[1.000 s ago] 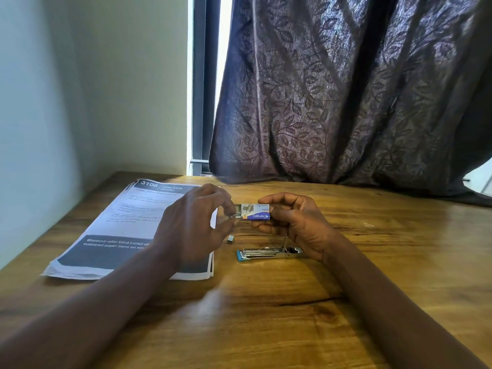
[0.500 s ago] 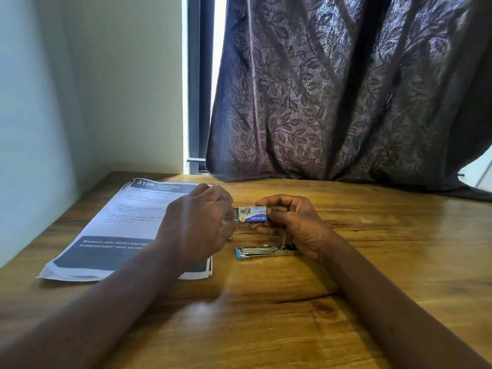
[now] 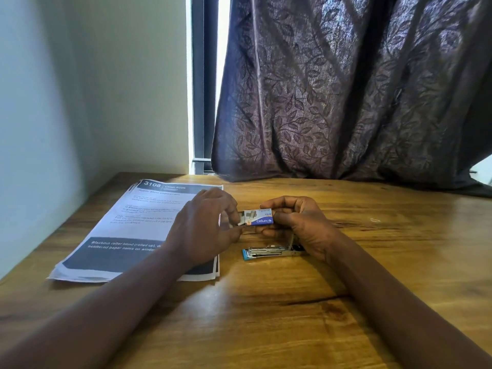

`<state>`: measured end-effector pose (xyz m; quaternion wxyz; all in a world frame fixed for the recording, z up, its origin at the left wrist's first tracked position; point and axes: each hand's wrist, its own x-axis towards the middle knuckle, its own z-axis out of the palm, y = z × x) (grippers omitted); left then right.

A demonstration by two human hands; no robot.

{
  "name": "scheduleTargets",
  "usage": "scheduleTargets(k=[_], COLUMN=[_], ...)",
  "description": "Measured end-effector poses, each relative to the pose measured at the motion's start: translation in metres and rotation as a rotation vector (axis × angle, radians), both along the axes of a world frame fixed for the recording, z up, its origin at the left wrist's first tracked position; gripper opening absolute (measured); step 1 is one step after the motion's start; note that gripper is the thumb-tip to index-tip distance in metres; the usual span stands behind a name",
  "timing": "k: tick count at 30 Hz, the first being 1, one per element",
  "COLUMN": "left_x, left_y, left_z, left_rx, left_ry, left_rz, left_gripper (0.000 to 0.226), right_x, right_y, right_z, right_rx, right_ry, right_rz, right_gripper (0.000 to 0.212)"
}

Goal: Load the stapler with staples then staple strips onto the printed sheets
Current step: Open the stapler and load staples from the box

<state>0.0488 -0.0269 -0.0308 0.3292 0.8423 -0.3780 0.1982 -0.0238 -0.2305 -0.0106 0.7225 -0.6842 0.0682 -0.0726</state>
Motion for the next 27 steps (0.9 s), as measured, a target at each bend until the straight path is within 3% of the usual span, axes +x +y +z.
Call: scheduleTargets(k=[8, 23, 27], left_x=[0.0101, 0.0112, 0.0066], left_y=[0.0044, 0.0069, 0.0074], left_z=[-0.0039, 0.0008, 0.0005], left_rx=[-0.096, -0.174, -0.145], left_ry=[0.202, 0.28, 0.221], left_rz=[-0.079, -0.113, -0.119], left_gripper=[0.008, 0.008, 0.006], right_x=[0.0006, 0.0001, -0.0008], right_y=[-0.0015, -0.0036, -0.0033], right_z=[0.0001, 0.002, 0.0031], right_rx=[-0.015, 0.024, 0.023], right_ry=[0.021, 0.084, 0.089], right_rz=[0.04, 0.036, 0.041], right_gripper=[0.017, 0.018, 0.018])
